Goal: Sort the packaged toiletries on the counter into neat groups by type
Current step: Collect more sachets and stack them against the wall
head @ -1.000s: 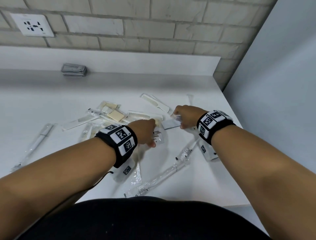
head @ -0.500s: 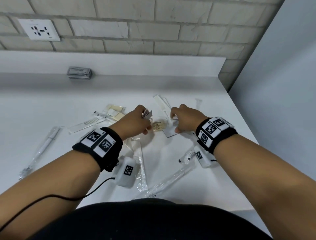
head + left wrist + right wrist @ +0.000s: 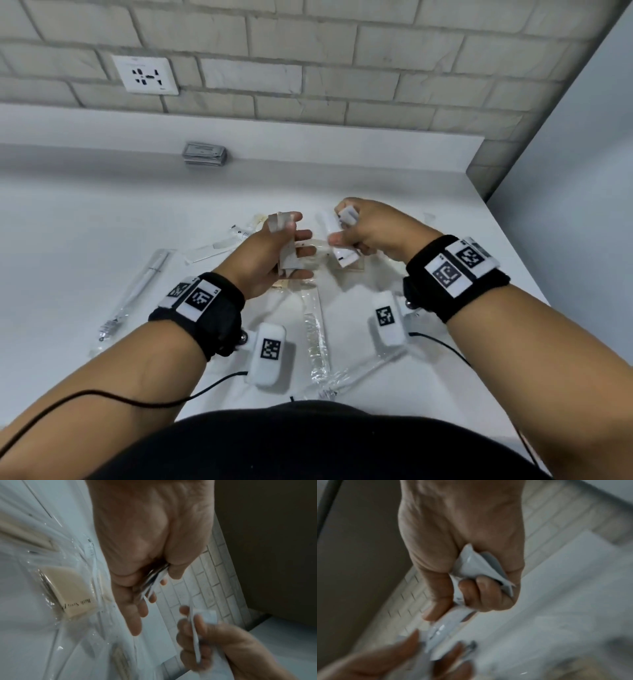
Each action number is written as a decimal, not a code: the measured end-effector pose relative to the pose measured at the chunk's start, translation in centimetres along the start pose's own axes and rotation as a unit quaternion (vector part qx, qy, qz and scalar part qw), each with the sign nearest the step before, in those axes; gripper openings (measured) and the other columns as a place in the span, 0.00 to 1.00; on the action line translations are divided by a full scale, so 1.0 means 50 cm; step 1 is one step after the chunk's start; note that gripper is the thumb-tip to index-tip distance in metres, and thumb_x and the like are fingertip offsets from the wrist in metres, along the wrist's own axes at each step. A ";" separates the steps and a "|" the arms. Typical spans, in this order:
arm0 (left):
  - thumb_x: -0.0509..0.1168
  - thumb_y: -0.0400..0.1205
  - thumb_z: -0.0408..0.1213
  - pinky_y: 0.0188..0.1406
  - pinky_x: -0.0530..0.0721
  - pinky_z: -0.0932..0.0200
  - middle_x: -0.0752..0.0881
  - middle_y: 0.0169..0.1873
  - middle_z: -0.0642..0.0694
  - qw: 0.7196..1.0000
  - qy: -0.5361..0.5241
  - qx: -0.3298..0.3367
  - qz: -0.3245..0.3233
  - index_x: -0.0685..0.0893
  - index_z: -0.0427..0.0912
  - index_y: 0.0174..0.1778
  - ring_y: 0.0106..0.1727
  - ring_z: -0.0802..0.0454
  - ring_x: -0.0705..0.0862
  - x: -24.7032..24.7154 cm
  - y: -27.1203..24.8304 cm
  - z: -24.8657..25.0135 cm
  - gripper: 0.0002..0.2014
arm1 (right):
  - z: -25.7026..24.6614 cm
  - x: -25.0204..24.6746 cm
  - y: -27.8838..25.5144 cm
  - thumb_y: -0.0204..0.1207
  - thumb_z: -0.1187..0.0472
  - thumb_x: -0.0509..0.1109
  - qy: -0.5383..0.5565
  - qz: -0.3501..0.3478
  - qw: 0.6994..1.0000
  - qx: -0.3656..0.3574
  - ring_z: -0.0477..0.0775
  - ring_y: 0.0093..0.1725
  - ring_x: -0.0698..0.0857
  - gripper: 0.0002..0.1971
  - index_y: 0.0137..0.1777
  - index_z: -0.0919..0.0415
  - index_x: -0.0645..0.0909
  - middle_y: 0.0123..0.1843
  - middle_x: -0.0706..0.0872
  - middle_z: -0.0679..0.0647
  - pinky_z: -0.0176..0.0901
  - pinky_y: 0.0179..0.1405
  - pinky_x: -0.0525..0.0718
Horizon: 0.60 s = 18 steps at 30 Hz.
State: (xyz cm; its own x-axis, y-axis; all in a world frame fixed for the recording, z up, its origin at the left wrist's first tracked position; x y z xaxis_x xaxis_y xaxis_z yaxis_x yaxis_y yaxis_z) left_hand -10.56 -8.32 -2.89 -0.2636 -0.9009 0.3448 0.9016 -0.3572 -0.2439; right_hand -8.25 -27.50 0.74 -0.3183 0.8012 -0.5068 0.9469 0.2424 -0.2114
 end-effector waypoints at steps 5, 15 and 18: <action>0.59 0.86 0.40 0.53 0.88 0.41 0.88 0.48 0.38 0.999 -0.043 -0.001 -0.009 0.81 0.38 0.62 0.48 0.45 0.89 0.003 -0.025 0.022 0.14 | -0.088 0.110 0.010 0.64 0.62 0.80 -0.023 0.006 0.999 -0.036 0.56 0.46 0.85 0.26 0.60 0.55 0.74 0.51 0.84 0.55 0.50 0.41 0.85; 0.61 0.84 0.30 0.54 0.88 0.44 0.88 0.52 0.34 0.984 -0.173 -0.020 0.042 0.83 0.30 0.60 0.52 0.39 0.89 -0.109 -0.081 0.059 0.12 | -0.140 0.213 0.058 0.70 0.75 0.65 0.208 0.094 0.971 -0.077 0.53 0.56 0.84 0.30 0.68 0.47 0.79 0.56 0.82 0.49 0.51 0.54 0.84; 0.63 0.82 0.27 0.53 0.89 0.47 0.88 0.51 0.36 0.988 -0.150 -0.005 0.041 0.84 0.31 0.58 0.53 0.41 0.88 -0.134 -0.089 0.069 0.11 | -0.140 0.227 0.070 0.70 0.70 0.75 0.229 0.136 0.961 -0.071 0.51 0.45 0.83 0.20 0.55 0.46 0.83 0.43 0.77 0.48 0.52 0.54 0.85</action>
State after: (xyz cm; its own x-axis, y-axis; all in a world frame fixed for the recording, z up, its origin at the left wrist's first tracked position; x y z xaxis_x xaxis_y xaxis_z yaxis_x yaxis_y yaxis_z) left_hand -11.64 0.17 -1.01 -0.0745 -0.8135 0.5767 0.9120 -0.2895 -0.2906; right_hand -8.20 -13.73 0.12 -0.0341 0.9944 -0.1001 0.9993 0.0353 0.0100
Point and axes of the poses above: each hand's wrist, its own y-axis towards the middle knuckle, its own x-axis out of the palm, z = x × y, the point moved 1 cm from there along y, towards the middle knuckle
